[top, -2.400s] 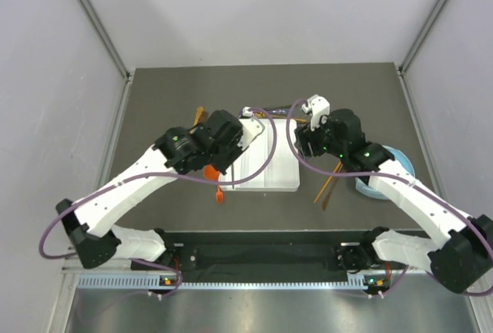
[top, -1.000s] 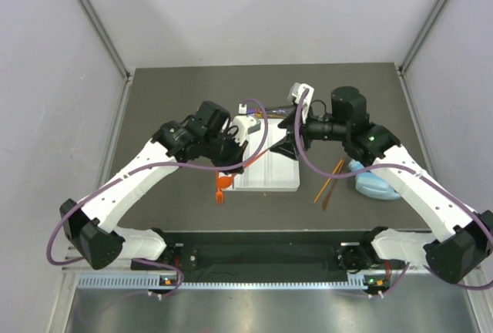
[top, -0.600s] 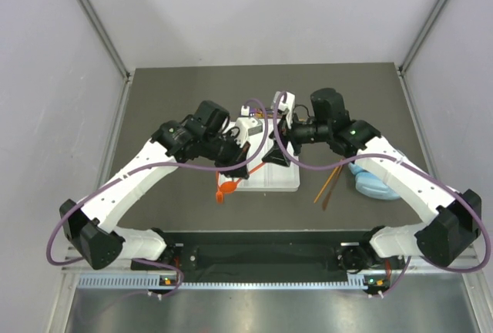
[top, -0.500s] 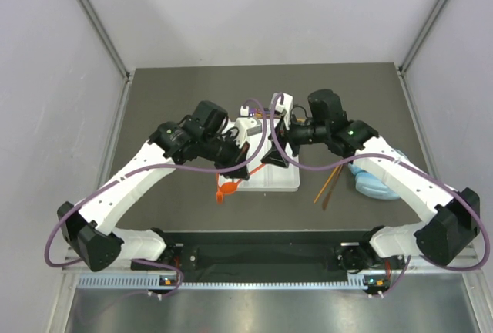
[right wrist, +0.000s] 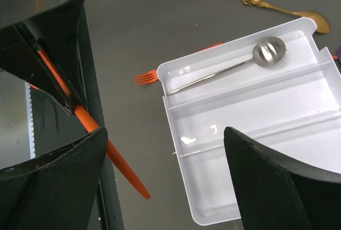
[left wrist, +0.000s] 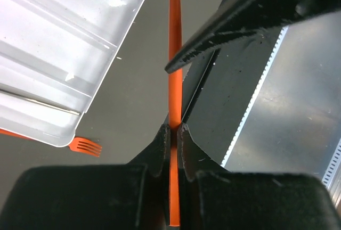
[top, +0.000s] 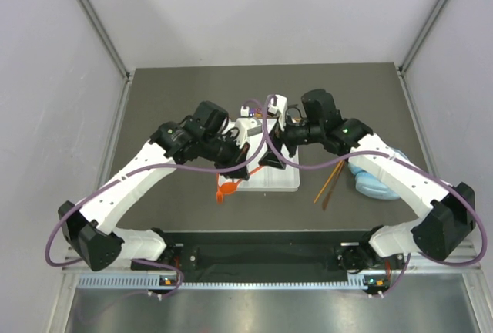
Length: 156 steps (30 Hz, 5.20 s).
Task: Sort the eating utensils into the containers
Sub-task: Move the storage box to the center of the board.
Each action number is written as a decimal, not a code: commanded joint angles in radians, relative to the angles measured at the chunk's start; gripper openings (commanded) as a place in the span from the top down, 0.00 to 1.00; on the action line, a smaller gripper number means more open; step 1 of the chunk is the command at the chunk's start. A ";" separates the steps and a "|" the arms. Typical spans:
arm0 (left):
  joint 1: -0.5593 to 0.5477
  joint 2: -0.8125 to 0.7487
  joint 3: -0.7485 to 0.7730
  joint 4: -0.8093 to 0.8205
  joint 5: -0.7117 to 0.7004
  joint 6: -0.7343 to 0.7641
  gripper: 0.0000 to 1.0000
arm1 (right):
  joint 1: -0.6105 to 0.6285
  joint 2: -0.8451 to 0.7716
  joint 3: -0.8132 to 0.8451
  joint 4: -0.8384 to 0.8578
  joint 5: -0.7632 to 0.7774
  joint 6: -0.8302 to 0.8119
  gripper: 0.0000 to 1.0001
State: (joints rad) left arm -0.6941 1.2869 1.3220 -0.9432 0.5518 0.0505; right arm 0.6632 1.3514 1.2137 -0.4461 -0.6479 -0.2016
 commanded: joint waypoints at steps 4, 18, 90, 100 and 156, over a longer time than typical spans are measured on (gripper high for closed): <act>-0.001 0.081 0.009 0.032 -0.098 -0.003 1.00 | 0.016 0.003 0.049 0.006 0.020 -0.013 0.10; -0.010 0.158 0.013 0.023 -0.141 0.012 1.00 | 0.113 0.078 0.055 -0.088 0.145 -0.059 0.10; 0.057 0.052 -0.144 0.244 -0.294 -0.112 1.00 | 0.076 0.048 -0.095 0.032 0.487 0.120 0.10; 0.088 0.222 -0.055 0.273 -0.509 -0.241 1.00 | -0.029 -0.011 -0.095 0.063 0.643 0.238 0.10; -0.421 0.574 -0.084 0.273 -0.481 0.097 1.00 | -0.366 -0.054 -0.201 0.095 0.478 0.419 0.11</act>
State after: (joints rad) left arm -1.1164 1.8214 1.2430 -0.7395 0.1226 0.1230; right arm 0.3107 1.3312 1.0389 -0.3847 -0.1543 0.2062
